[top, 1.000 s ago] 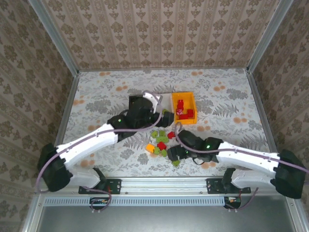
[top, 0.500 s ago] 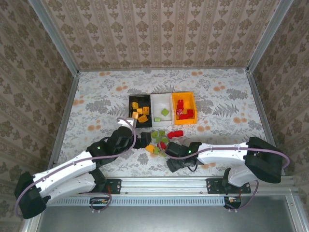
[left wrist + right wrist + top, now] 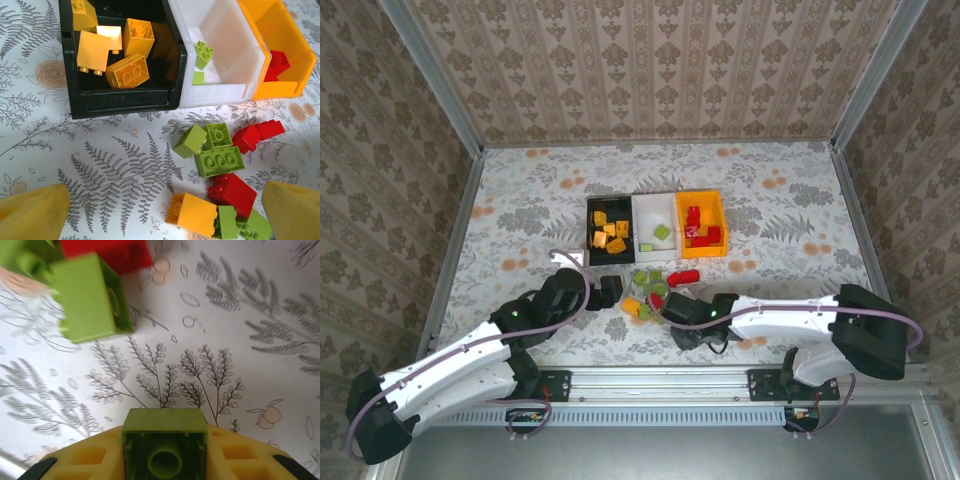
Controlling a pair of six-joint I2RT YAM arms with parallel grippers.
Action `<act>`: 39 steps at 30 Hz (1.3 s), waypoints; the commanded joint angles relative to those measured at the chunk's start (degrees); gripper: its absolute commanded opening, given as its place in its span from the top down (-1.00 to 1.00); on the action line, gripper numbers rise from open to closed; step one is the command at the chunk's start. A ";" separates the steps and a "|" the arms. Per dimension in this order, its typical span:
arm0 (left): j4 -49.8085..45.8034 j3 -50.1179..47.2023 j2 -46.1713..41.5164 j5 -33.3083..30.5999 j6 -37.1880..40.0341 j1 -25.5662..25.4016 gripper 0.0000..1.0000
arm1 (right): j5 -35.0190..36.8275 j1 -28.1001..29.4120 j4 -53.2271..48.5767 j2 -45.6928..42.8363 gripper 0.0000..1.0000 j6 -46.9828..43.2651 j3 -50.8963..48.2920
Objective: Sort the legos into containers by color
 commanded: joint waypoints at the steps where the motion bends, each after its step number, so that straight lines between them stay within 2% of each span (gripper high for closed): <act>1: -1.24 -0.35 -0.95 -0.67 -0.77 0.66 -0.99 | 3.00 -1.19 -2.23 -4.90 0.32 -1.59 4.33; 4: -1.35 -0.35 -0.93 -0.61 -0.78 0.98 -0.99 | 2.22 -5.00 -1.62 -5.61 0.32 -3.75 8.84; 8: -2.26 -0.17 -1.02 -0.24 -0.64 1.45 -1.00 | 2.00 -10.58 1.40 -1.15 0.31 -5.60 16.00; 15: -4.46 -0.21 -1.45 0.87 -0.84 1.86 -1.00 | 4.12 -18.88 3.64 16.46 0.25 -4.52 30.84; 19: -4.94 -0.68 -2.15 1.30 -1.30 2.16 -1.00 | 6.11 -21.50 1.84 25.95 0.25 -2.73 38.91; 25: -4.49 -1.14 -2.36 2.12 -1.14 2.28 -0.99 | 6.78 -23.51 -1.22 33.88 0.13 1.76 45.60; 29: -4.50 -1.14 -2.16 2.36 -0.98 2.41 -1.00 | 5.85 -23.65 -1.75 35.52 0.00 3.04 47.32; 32: -3.92 -1.14 -1.94 2.96 -0.52 2.49 -0.99 | 5.56 -23.65 -1.79 34.95 -0.23 3.54 47.48; 36: -3.06 -0.95 -1.42 4.24 0.54 2.57 -0.99 | 5.01 -23.64 0.71 29.33 -0.46 3.02 43.94; 39: -1.93 -0.11 0.63 6.30 2.03 2.65 -0.99 | 4.59 -23.38 2.82 23.18 -0.54 2.97 39.25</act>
